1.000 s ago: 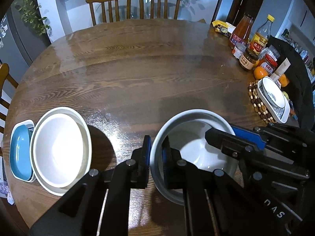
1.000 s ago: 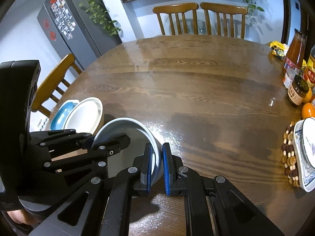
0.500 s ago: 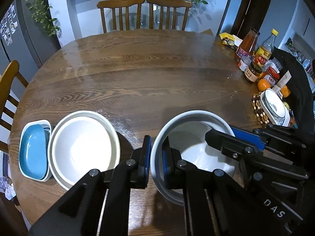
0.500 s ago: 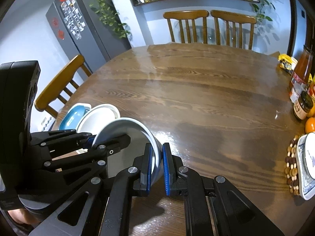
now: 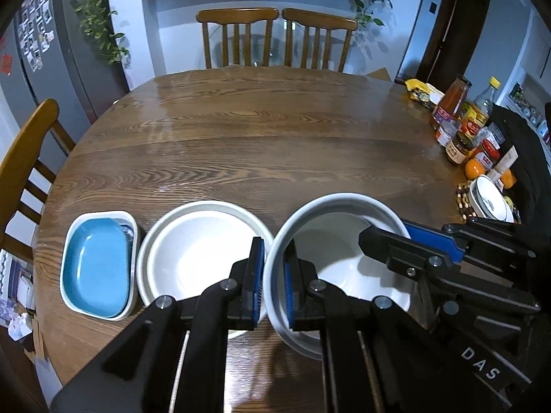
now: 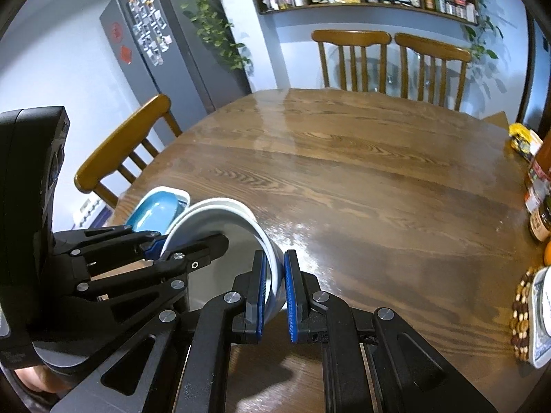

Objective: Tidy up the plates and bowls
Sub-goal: 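Lower the white ramekin into the stacked white bowls with the left tool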

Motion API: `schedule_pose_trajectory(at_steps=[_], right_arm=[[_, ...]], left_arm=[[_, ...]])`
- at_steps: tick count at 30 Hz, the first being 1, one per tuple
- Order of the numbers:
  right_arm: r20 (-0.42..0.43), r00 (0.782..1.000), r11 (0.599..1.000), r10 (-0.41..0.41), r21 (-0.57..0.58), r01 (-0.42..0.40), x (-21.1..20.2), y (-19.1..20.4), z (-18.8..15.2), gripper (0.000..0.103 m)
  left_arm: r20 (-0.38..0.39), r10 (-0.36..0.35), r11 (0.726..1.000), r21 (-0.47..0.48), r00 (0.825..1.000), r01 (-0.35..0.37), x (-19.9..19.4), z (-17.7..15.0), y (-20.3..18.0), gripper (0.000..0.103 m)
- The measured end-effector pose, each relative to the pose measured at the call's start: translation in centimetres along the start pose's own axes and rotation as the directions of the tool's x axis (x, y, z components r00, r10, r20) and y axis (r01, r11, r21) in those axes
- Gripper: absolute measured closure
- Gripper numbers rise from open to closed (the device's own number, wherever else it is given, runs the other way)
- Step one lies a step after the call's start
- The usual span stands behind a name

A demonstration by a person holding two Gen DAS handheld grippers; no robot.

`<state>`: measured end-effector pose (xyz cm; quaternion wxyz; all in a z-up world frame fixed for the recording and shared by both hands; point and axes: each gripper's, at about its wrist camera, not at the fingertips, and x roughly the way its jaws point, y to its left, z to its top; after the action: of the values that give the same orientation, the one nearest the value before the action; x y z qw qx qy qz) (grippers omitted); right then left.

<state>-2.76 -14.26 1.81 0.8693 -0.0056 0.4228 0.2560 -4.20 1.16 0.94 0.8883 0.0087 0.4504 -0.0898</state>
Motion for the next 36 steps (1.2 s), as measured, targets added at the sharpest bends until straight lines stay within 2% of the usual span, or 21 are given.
schedule_pose_trajectory(at_steps=[16,26,36], right_arm=[[-0.04,0.998,0.996,0.056,-0.063,-0.058,3.7,5.1,1.7,0.091],[-0.108,0.992,0.997,0.065,-0.023,-0.068,6.5,5.4,1.4,0.091],[-0.144,0.987,0.998,0.069,0.019,-0.067,8.0,5.2,1.4,0.091]], left_arm=[[-0.015,0.066,0.994,-0.088,0.998,-0.067,-0.3,-0.5,6.3,0.095],[-0.087,0.054,0.993,-0.099,0.995,-0.062,2.0,-1.2,7.9,0.095],[-0.12,0.053,0.995,-0.077,0.991,-0.062,3.1,-1.2,8.0,0.095]])
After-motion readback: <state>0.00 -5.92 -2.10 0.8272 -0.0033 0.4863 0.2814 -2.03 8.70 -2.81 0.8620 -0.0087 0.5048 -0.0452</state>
